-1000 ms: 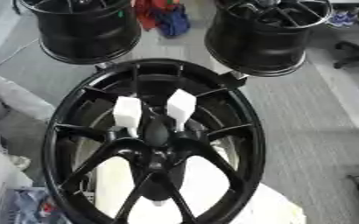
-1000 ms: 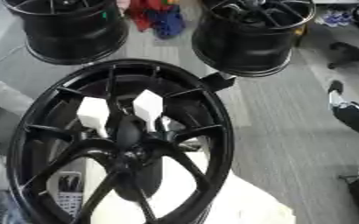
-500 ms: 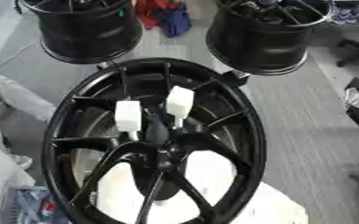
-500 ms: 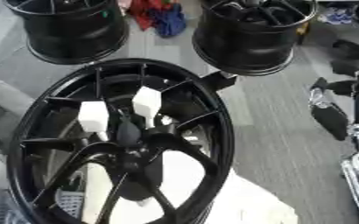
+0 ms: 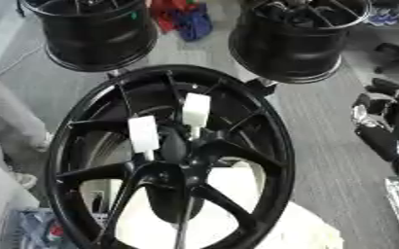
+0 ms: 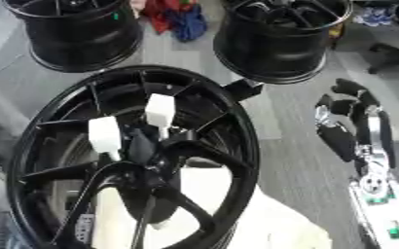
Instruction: Pull the pin out of the wheel hub.
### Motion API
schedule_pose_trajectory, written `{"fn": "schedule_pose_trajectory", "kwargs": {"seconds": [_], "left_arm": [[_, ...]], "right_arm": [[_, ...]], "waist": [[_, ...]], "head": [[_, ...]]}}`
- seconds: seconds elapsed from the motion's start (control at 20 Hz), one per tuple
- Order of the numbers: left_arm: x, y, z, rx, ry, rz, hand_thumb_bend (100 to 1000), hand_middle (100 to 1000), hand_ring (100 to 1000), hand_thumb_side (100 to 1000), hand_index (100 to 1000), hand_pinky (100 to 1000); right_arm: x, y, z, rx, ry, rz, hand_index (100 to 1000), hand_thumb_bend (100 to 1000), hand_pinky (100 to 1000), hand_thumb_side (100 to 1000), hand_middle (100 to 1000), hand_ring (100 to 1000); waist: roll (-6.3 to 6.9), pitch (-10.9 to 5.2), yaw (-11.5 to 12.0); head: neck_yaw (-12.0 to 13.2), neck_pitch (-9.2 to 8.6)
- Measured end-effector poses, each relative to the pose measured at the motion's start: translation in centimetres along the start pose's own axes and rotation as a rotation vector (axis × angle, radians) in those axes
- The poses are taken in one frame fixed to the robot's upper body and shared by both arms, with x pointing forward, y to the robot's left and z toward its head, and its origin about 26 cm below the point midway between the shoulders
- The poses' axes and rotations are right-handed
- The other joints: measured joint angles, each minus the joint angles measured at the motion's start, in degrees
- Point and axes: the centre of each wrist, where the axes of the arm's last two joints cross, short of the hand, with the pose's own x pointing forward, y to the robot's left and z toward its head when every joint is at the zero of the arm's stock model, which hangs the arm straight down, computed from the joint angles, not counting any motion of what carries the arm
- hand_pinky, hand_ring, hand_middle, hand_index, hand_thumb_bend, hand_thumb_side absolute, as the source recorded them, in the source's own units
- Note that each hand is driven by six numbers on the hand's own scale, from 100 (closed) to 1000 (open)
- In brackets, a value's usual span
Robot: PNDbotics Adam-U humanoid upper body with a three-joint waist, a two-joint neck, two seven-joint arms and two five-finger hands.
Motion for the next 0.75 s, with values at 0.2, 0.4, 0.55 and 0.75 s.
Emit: {"fn": "schedule_pose_trajectory", "kwargs": {"seconds": [0.2, 0.4, 0.55, 0.75], "left_arm": [[0.00, 0.00, 0.00, 0.000, 0.000, 0.000, 406, 673, 662, 273, 738, 574], [0.00, 0.00, 0.00, -0.001, 0.000, 0.000, 406, 672, 662, 273, 738, 574], [0.00, 0.00, 0.00, -0.001, 0.000, 0.000, 405, 672, 661, 273, 737, 573], [0.00, 0.00, 0.00, -0.002, -0.001, 0.000, 406, 671, 661, 273, 737, 573]], "right_arm": [[-0.14, 0.26, 0.07, 0.004, 0.005, -0.007, 807, 100, 683, 249, 711, 618], [-0.10, 0.32, -0.04, 0.003, 0.003, -0.009, 807, 100, 682, 252, 710, 617], [-0.20, 0.43, 0.01, 0.002, 0.008, -0.012, 807, 100, 682, 251, 709, 616], [-0.22, 0.48, 0.04, 0.002, 0.010, -0.014, 807, 100, 682, 256, 707, 615]], "waist": [[-0.05, 0.00, 0.01], [-0.05, 0.01, 0.01], [-0.06, 0.01, 0.01], [-0.07, 0.01, 0.01]], "head": [[-0.02, 0.00], [-0.04, -0.01], [-0.05, -0.04], [-0.05, -0.05]]}}
